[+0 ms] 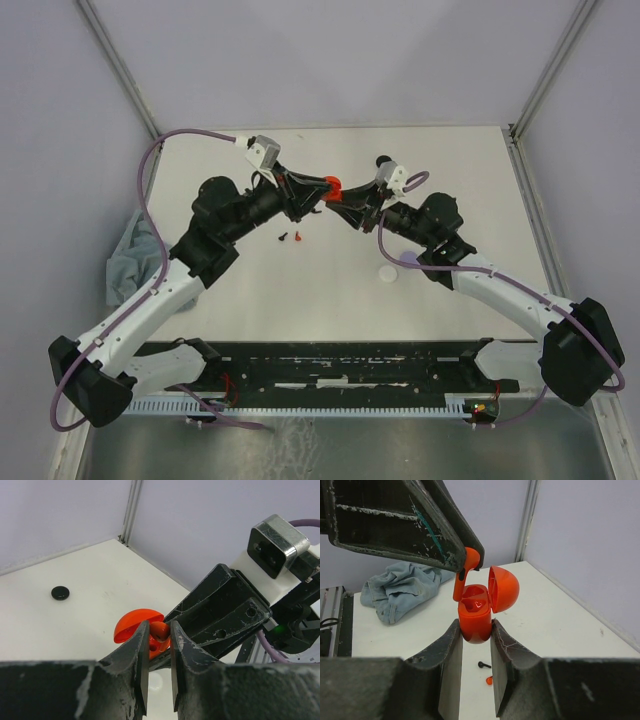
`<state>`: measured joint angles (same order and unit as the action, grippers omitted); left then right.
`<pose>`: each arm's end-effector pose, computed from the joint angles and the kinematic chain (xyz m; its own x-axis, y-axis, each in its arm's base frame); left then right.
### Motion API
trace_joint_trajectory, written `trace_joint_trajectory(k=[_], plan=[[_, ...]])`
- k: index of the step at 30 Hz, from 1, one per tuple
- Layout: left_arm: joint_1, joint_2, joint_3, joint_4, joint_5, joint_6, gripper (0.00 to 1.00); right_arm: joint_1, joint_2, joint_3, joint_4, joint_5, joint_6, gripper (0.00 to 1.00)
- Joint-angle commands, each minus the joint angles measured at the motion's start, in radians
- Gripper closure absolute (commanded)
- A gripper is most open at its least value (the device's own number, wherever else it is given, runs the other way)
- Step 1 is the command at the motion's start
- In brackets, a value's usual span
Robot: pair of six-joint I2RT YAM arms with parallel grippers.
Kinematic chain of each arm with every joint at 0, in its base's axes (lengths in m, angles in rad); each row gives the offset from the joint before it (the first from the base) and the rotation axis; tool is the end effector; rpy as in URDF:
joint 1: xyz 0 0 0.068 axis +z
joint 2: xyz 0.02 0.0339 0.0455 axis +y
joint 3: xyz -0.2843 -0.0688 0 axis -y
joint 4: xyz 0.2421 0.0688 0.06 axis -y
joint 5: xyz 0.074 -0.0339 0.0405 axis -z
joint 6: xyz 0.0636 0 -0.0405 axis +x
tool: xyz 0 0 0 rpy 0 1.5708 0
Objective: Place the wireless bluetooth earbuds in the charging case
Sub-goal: Place the earbud in the charging case.
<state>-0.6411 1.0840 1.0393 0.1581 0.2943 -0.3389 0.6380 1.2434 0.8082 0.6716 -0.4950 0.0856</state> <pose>0.2018 -0.1736 0.4292 -0.1815 -0.2615 -0.9480 0.7878 0.5383 -0.2994 0.2228 0.2028 0.3655 0.1109 0.1759 -0.9781 -0.9079 0.4183 -0.0277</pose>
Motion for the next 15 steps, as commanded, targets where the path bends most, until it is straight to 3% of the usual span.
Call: trace_joint_trajectory(k=[1, 15], plan=[[-0.004, -0.027, -0.004, 0.044, -0.039, 0.046, 0.84, 0.007, -0.019, 0.026, 0.056, 0.011, -0.01, 0.94], [-0.005, -0.029, -0.044, 0.067, -0.052, 0.036, 0.84, 0.009, -0.024, 0.029, 0.053, 0.02, -0.017, 0.94]])
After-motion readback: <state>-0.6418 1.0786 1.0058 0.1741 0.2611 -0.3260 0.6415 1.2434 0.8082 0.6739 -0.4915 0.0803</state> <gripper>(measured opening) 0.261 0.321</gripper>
